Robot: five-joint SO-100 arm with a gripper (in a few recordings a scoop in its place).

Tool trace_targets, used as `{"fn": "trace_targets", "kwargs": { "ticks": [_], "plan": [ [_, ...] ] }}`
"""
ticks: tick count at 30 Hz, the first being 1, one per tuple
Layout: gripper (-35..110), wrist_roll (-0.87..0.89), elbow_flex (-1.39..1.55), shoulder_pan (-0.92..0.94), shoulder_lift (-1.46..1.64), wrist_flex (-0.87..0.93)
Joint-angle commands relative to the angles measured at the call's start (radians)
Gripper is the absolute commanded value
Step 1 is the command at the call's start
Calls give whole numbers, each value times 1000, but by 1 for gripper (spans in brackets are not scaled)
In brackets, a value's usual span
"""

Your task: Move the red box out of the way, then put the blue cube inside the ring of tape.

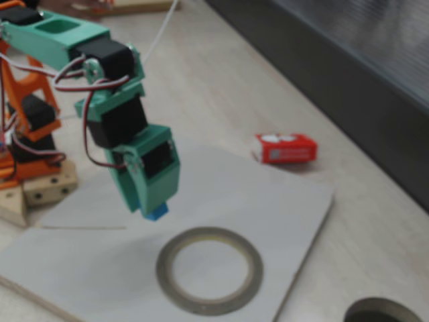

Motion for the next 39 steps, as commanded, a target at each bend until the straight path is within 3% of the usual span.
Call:
{"fn": "trace_targets", "kwargs": {
  "ticks": [1,19,24,39],
  "plan": [
    [0,25,9,8,34,5],
    [0,18,-2,9,23,5],
    [0,18,-18,6,-130,3],
    [0,18,-411,6,-390,9]
  ]
}}
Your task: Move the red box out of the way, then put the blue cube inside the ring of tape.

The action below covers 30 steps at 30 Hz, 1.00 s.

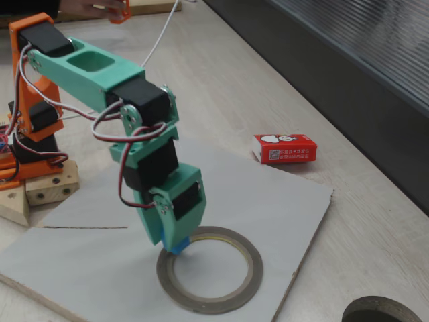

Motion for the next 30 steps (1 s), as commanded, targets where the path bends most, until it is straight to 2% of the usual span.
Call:
{"fn": "trace_targets", "kwargs": {
  "ticks": [1,8,16,30],
  "plan": [
    [0,18,-87,6,-6,18],
    [0,18,-238,-38,-132,193],
    [0,18,-508,-38,-288,287],
    [0,18,-581,-38,-347,290]
  ]
}}
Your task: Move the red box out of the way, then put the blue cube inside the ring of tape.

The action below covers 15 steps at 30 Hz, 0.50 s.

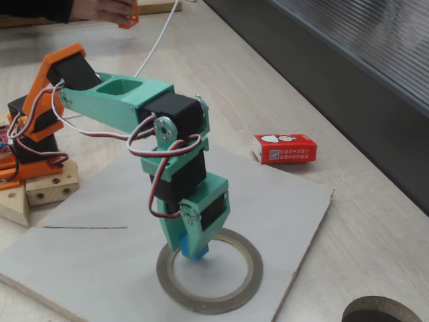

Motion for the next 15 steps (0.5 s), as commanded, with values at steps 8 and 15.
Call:
{"fn": "trace_targets", "kwargs": {
  "ticks": [8,15],
  "plan": [
    [0,20,-48,-5,-15,-2],
    [0,23,-138,-5,-15,9]
  ]
}}
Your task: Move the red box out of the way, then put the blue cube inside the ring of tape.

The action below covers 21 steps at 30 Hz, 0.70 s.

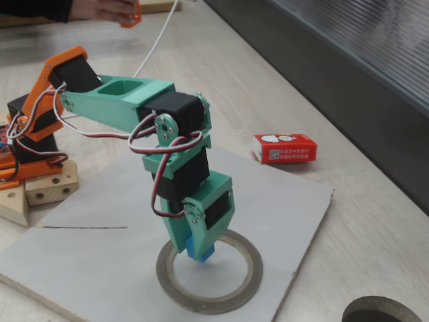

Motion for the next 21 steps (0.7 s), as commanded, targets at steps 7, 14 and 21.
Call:
{"fn": "trace_targets", "kwargs": {
  "ticks": [7,14,21],
  "plan": [
    [0,25,-40,-6,29,11],
    [0,25,-32,-6,29,11],
    [0,23,-31,-5,29,11]
  ]
}}
